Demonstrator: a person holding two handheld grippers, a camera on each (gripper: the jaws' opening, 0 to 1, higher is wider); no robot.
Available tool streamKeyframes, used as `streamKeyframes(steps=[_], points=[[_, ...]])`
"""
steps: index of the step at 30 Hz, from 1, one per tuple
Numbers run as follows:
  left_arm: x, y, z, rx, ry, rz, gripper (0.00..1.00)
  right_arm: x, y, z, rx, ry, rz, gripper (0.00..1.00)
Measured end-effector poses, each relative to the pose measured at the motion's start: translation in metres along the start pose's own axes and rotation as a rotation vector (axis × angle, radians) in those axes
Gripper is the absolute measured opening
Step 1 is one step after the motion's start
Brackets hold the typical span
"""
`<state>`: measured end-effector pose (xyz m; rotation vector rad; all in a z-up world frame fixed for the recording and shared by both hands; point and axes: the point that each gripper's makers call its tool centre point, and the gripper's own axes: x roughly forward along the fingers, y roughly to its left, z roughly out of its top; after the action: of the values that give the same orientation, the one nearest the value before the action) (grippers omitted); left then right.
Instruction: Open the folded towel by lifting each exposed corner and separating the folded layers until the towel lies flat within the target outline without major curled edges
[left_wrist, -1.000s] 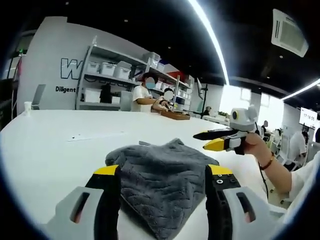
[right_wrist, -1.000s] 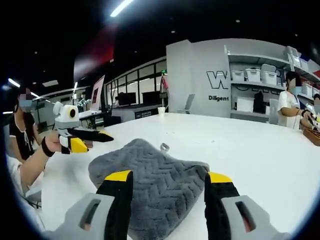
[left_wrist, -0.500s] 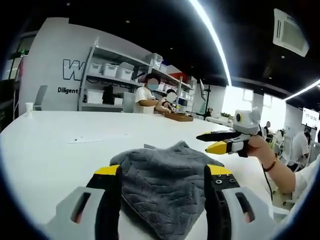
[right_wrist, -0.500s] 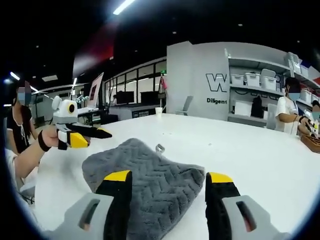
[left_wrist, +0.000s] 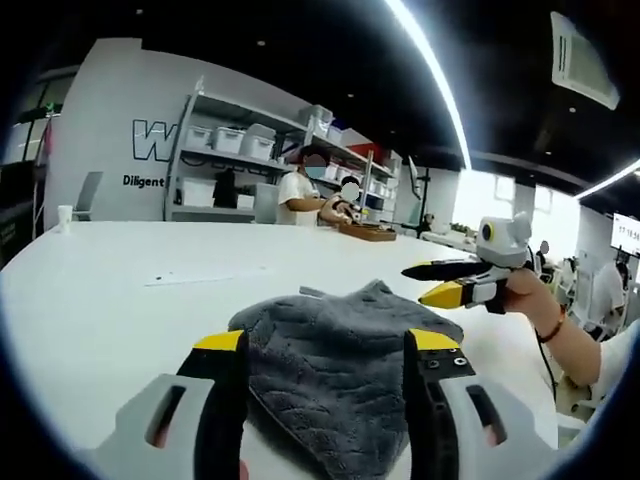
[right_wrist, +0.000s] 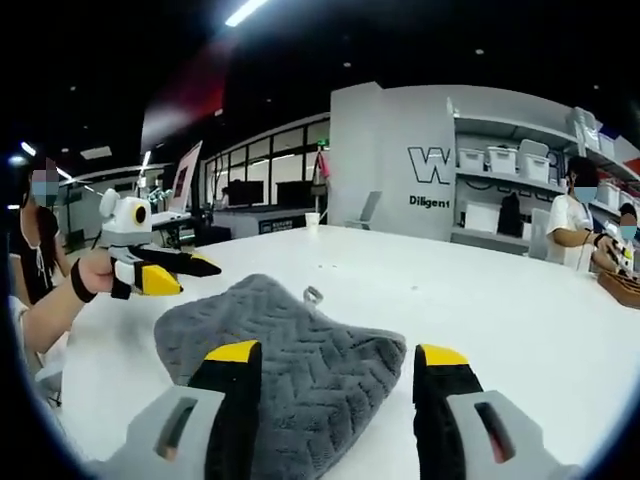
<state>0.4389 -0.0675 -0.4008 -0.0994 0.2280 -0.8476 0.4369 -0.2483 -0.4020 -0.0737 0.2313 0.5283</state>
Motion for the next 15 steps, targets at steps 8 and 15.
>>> streamKeyframes(steps=[8, 15], points=[[0.006, 0.005, -0.006, 0.002, 0.011, 0.009, 0.60, 0.004, -0.003, -0.005, 0.013, 0.014, -0.009, 0.59], [0.009, 0.009, -0.006, -0.011, 0.010, 0.013, 0.59, 0.007, -0.004, -0.009, 0.023, 0.024, -0.012, 0.58]])
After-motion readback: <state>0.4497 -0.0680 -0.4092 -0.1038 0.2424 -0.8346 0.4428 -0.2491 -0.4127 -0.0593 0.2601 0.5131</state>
